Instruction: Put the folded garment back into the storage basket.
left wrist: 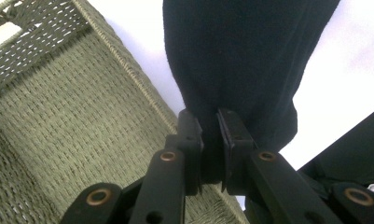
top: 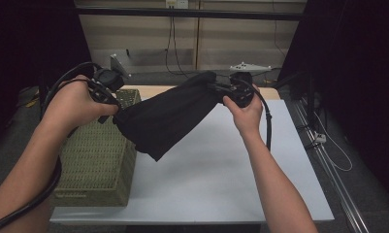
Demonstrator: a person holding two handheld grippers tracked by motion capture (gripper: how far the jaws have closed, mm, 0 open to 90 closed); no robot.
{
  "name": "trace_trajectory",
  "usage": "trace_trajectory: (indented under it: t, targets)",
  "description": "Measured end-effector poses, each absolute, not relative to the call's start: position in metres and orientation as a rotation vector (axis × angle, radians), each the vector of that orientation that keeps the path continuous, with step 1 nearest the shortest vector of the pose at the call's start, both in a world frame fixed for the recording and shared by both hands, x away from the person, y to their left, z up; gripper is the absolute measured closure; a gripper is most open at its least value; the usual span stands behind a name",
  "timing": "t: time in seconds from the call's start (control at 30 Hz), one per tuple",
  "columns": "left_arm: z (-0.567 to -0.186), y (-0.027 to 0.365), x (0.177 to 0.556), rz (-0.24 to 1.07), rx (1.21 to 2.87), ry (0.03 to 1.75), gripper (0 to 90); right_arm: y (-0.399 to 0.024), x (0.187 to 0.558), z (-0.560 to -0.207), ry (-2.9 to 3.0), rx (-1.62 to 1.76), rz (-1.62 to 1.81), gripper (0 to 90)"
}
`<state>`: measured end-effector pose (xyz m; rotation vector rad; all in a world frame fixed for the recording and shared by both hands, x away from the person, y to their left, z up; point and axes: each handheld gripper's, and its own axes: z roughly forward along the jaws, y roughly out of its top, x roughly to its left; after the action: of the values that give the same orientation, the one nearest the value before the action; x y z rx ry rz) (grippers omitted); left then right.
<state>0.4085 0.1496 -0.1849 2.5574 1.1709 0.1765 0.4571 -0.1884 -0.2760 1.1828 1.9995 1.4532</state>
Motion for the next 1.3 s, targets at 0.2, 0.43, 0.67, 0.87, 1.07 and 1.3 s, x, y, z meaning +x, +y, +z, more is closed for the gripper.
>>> trace_trajectory:
  t: [0.2,0.43,0.67,0.87,1.07,1.3]
  targets:
    - [-0.18,0.155,0.41,0.166,2.556,1.175,80.8,-0.183,0.46,-0.273,2.015,1.162,1.45,79.2]
    - [-0.175,0.161,0.41,0.167,2.557,1.184,80.9,-0.178,0.462,-0.269,2.021,1.155,1.457,79.1]
    - [-0.171,0.164,0.409,0.168,2.576,1.186,80.9,-0.173,0.463,-0.263,2.026,1.14,1.46,79.2]
    - [-0.17,0.167,0.408,0.16,2.574,1.196,80.9,-0.169,0.464,-0.259,2.032,1.127,1.458,79.1]
    - [-0.169,0.172,0.407,0.173,2.57,1.212,80.9,-0.162,0.465,-0.258,2.038,1.103,1.464,79.1]
    - [-0.163,0.18,0.404,0.187,2.567,1.223,80.9,-0.154,0.466,-0.255,2.051,1.088,1.477,79.1]
